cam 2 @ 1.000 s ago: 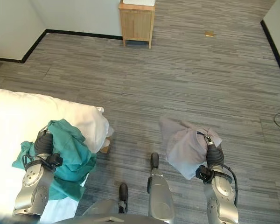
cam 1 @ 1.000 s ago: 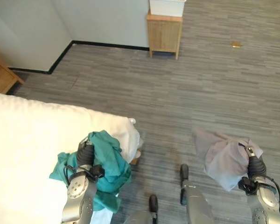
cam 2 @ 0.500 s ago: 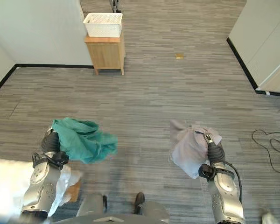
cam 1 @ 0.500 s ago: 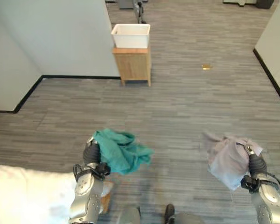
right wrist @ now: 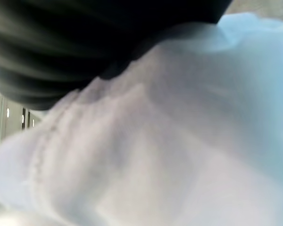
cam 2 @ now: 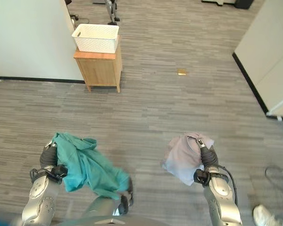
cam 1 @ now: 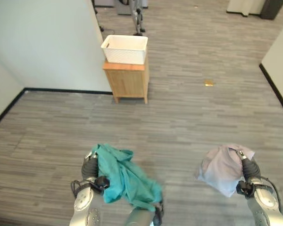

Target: Pick up bed clothes into laundry basket.

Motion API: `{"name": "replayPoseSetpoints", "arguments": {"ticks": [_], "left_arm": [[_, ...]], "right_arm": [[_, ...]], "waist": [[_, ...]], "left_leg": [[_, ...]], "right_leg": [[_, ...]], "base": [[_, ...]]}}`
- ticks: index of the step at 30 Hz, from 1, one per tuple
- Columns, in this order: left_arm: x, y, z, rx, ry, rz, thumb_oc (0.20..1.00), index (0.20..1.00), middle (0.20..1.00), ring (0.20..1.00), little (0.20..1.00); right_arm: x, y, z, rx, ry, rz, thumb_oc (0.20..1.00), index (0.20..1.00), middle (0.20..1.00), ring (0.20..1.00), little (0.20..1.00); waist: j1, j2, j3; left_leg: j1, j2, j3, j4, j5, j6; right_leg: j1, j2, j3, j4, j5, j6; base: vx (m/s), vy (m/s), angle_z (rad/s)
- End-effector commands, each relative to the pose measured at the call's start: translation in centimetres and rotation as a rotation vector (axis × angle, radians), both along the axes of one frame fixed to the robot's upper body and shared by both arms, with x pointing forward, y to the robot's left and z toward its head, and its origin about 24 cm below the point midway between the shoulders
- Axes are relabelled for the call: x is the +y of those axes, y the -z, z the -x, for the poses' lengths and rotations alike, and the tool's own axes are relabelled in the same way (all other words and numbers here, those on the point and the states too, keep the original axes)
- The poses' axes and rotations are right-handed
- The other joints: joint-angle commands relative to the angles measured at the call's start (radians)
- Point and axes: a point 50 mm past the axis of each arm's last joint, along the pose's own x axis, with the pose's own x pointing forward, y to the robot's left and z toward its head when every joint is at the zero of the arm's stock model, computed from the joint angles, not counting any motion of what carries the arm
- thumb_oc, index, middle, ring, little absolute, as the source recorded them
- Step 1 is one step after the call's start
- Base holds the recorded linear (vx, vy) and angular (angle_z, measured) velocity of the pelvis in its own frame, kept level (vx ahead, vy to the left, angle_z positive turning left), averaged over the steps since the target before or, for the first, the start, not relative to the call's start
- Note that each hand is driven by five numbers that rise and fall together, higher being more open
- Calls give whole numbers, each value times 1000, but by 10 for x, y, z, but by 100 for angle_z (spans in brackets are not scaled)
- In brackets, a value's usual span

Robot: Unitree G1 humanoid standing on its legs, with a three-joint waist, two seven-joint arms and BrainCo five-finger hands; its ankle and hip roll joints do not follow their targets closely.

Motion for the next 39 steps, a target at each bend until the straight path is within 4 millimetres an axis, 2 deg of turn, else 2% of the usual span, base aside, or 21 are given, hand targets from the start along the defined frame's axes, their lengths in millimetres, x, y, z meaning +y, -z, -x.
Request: {"name": "replayPoseSetpoints", "arguments": {"ticks": [1,2,3,4,5,7,9,11,15,16,17,18,20,21,22,24,25,26,30,35,39], "left_arm": [[17,-34,-5,-130,5,-119,200,200,200,200,200],[17,-34,-5,-131,3,-118,200,200,200,200,200],[19,-35,-5,-132,-5,-128,200,200,200,200,200],[17,-36,-7,-143,1,-107,200,200,200,200,200],[17,-36,-7,-143,1,-107,200,200,200,200,200],[15,-35,-8,-137,42,-117,200,200,200,200,200],[12,-33,-11,-128,64,-123,200,200,200,200,200],[7,-33,-12,-131,95,-142,200,200,200,200,200],[1,-33,-13,-149,102,-116,200,200,200,200,200],[-2,-34,-16,-159,104,-103,200,200,200,200,200],[-4,-35,-19,-166,99,-82,200,200,200,200,200],[-5,-37,-21,-179,98,-63,200,200,200,200,200],[-5,-41,-23,-194,99,-68,200,200,200,200,200],[-7,-40,-23,-194,102,-52,200,200,200,200,200],[-10,-37,-23,-189,108,-12,200,200,200,200,200],[-10,-31,-20,-164,104,-4,200,200,200,200,200],[-10,-31,-20,-164,104,-4,200,200,200,200,200],[-8,-19,-11,-121,68,12,200,200,200,200,200],[-8,-15,-9,-101,53,15,200,200,200,200,200],[-10,-17,-14,-115,53,36,200,200,200,200,200],[-1,-27,-19,-129,34,-24,200,200,200,200,200]], "right_arm": [[-1,-43,-24,-209,-29,83,200,200,200,200,200],[-1,-43,-24,-210,-30,84,200,200,200,200,200],[1,-41,-25,-197,-35,87,200,200,200,200,200],[0,-36,-24,-176,-27,58,200,200,200,200,200],[0,-36,-24,-176,-27,58,200,200,200,200,200],[-8,-26,-15,-138,26,35,200,200,200,200,200],[-13,-24,-8,-127,45,38,200,200,200,200,200],[-19,-24,-2,-114,59,62,200,200,200,200,200],[-16,-26,-7,-137,25,51,200,200,200,200,200],[-14,-30,-13,-147,7,67,200,200,200,200,200],[-15,-35,-16,-164,2,71,200,200,200,200,200],[-16,-37,-17,-177,9,55,200,200,200,200,200],[-29,-39,-15,-165,66,95,200,200,200,200,200],[-33,-40,-14,-163,86,105,200,200,200,200,200],[-36,-42,-12,-172,110,98,200,200,200,200,200],[-35,-42,-10,-177,107,107,200,200,200,200,200],[-35,-42,-10,-177,107,107,200,200,200,200,200],[-34,-37,-9,-141,100,132,200,200,200,200,200],[-34,-39,-10,-143,91,157,200,200,200,200,200],[-31,-43,-10,-172,119,152,200,200,200,200,200],[-27,-50,-20,-203,107,182,200,200,200,200,200]], "waist": [[14,101,25],[14,104,25],[-12,124,45],[-55,137,68],[-55,137,68],[-95,103,65],[-120,98,57],[-143,92,43],[-153,96,11],[-154,107,13],[-149,89,22],[-135,63,42],[-81,29,92],[-71,23,99],[-68,32,93],[-55,41,88],[-55,41,88],[-8,79,60],[-7,100,47],[-14,94,-2],[-17,85,18]], "left_leg": [[135,139,-25,-76,22,-163],[131,142,-24,-77,25,-163],[179,155,-50,-95,17,-164],[263,152,-112,-132,-2,-177],[263,152,-112,-132,-2,-177],[347,134,-190,-174,-55,-221],[394,150,-242,-189,-90,-243],[445,166,-277,-193,-132,-260],[489,218,-275,-108,-165,-289],[432,275,-258,140,-53,-315],[345,280,-257,327,24,-315],[264,271,-250,504,56,-313],[76,264,-213,655,26,-296],[37,272,-187,627,35,-300],[15,341,-108,474,50,-318],[41,356,-50,283,80,-338],[41,356,-50,283,80,-338],[27,263,-106,-16,153,-354],[25,257,-63,-59,197,-368],[66,217,-58,-38,102,-312],[153,189,-63,-73,33,-244]], "right_leg": [[-215,-158,-31,187,351,91],[-222,-156,-30,191,352,88],[-319,-130,-24,229,290,73],[-435,-71,-52,93,202,39],[-435,-71,-52,93,202,39],[-484,-38,20,-326,204,42],[-464,-18,98,-522,254,63],[-481,-39,110,-618,314,106],[-473,-43,39,-525,314,83],[-441,-27,30,-466,260,38],[-407,-37,14,-462,246,11],[-364,-38,7,-466,229,-19],[-255,-31,14,-499,180,-52],[-231,-39,11,-518,180,-51],[-192,-39,-25,-551,169,-39],[-164,-33,-59,-582,169,-23],[-164,-33,-59,-582,169,-23],[-72,-20,-47,-612,121,-6],[-23,-29,-63,-624,101,-3],[13,-89,-81,-588,55,38],[-155,-161,-38,-207,148,67]], "base": [[318,231,-21],[309,132,46],[704,2,62],[718,5,81],[873,-131,39],[876,-291,113],[748,-226,146],[695,-245,103],[533,-281,62],[535,-443,-22],[507,-532,-16],[284,-454,26],[380,-461,20],[506,-314,-20],[318,-100,-17],[322,1,5],[763,200,-47],[568,168,-99],[366,159,-35],[256,205,11],[143,196,22]]}}
